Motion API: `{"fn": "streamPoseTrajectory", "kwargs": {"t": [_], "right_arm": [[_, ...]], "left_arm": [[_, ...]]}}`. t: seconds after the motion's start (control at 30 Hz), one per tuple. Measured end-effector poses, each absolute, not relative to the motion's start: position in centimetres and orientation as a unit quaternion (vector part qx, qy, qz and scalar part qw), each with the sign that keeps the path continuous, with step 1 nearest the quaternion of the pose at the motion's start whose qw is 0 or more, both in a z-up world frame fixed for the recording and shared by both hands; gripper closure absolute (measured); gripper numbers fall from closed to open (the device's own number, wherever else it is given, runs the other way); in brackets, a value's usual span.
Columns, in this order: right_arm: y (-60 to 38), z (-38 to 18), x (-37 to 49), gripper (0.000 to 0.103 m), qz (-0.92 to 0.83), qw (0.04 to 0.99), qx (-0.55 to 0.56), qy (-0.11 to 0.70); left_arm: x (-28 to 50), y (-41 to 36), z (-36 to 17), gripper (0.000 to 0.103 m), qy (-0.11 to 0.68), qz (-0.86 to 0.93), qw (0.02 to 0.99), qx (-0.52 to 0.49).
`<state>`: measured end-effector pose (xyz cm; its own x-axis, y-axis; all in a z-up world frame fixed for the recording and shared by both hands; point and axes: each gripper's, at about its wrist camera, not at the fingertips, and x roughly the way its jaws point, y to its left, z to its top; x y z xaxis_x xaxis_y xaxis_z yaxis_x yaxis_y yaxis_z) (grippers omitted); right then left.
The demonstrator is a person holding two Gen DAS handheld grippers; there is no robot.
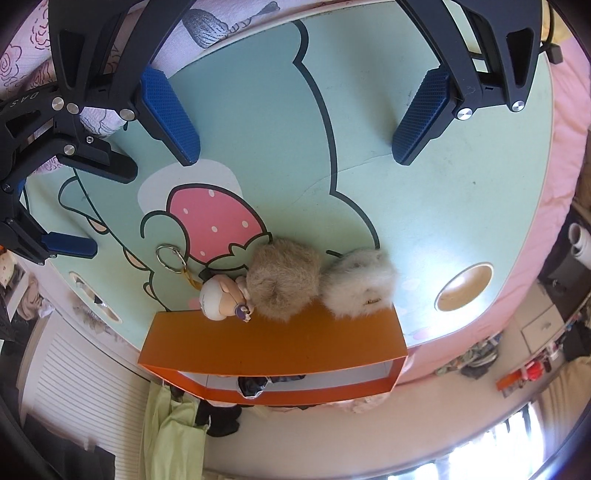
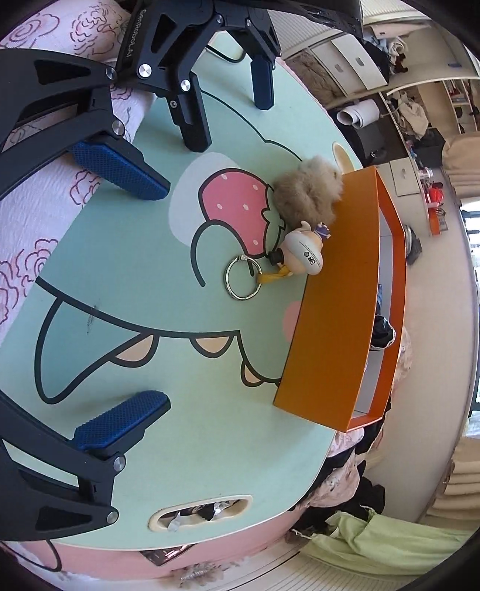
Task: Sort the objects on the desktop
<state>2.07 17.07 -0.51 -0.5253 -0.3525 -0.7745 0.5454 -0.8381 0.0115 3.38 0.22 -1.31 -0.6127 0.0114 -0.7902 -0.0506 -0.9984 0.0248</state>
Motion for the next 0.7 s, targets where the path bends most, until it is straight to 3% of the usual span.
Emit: {"fn": "streamPoseTrajectory", "kwargs": {"t": [0.7], "right_arm": [[17.06, -0.45, 1.97, 0.000, -0.866, 0.261, 0.410, 0.117]], "left_arm": [[3.42, 0.24, -1.23, 0.000, 0.022, 0.898, 0.017, -0.440]]}}
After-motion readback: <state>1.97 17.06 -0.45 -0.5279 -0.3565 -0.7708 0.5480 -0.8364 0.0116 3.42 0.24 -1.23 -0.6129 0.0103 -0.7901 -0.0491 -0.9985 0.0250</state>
